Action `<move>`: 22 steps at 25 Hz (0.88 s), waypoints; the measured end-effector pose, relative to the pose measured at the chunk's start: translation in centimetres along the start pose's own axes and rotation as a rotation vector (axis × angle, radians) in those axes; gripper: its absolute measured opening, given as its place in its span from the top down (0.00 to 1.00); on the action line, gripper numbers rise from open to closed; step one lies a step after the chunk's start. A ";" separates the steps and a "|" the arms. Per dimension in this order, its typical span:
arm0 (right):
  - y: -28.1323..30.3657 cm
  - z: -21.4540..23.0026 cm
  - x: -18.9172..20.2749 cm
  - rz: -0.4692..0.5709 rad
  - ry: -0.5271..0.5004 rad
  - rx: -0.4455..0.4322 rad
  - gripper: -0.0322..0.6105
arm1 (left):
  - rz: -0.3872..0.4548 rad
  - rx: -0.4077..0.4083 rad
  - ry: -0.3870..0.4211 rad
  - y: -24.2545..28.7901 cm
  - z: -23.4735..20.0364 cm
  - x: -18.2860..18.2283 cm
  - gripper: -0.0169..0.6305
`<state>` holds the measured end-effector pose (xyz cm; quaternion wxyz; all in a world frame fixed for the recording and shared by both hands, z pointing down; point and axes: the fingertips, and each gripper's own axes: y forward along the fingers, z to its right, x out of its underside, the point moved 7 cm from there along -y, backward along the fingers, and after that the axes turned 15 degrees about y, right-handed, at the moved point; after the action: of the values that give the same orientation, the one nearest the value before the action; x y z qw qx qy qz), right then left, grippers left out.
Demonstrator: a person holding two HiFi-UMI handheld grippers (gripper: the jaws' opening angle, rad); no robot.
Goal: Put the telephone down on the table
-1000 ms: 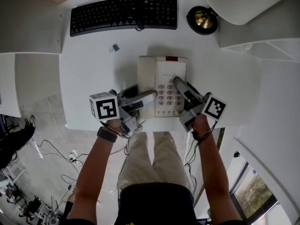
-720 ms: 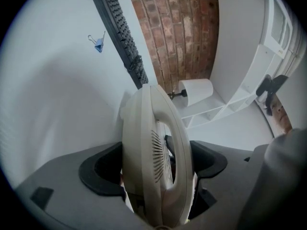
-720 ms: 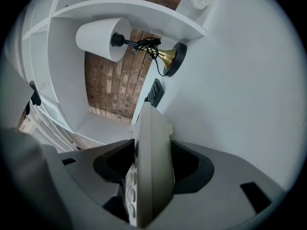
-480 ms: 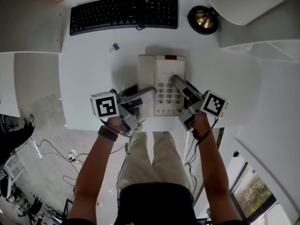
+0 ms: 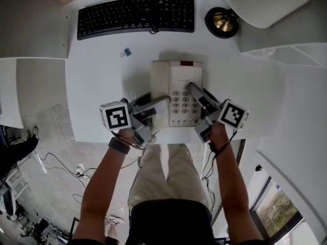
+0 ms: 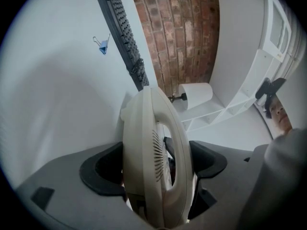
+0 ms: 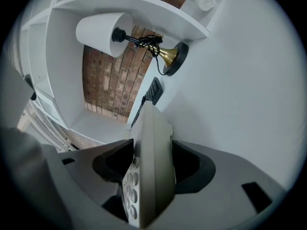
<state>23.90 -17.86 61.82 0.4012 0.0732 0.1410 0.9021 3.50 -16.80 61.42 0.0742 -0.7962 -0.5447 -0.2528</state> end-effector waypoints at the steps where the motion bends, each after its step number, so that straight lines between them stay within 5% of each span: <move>1: 0.0 0.0 0.1 0.012 -0.023 0.019 0.58 | 0.006 -0.003 -0.001 -0.1 -0.1 0.0 0.31; 7: -0.1 -0.3 -0.1 0.056 -0.173 0.095 0.58 | -0.024 -0.016 -0.004 -0.3 -0.3 0.0 0.31; 13: -0.5 0.1 -0.5 0.044 -0.120 0.082 0.59 | -0.029 -0.011 -0.004 -0.1 -0.2 0.0 0.31; 19: -0.4 0.3 -0.7 0.036 0.028 -0.059 0.64 | -0.035 -0.016 0.003 -0.4 -0.2 -0.2 0.31; 22: -0.7 0.2 -0.7 0.056 0.005 -0.044 0.64 | -0.050 -0.006 0.001 -0.1 -0.1 0.0 0.31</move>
<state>24.88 -17.87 61.74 0.3770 0.0660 0.1201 0.9160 3.36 -16.75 61.45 0.0660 -0.7824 -0.5636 -0.2567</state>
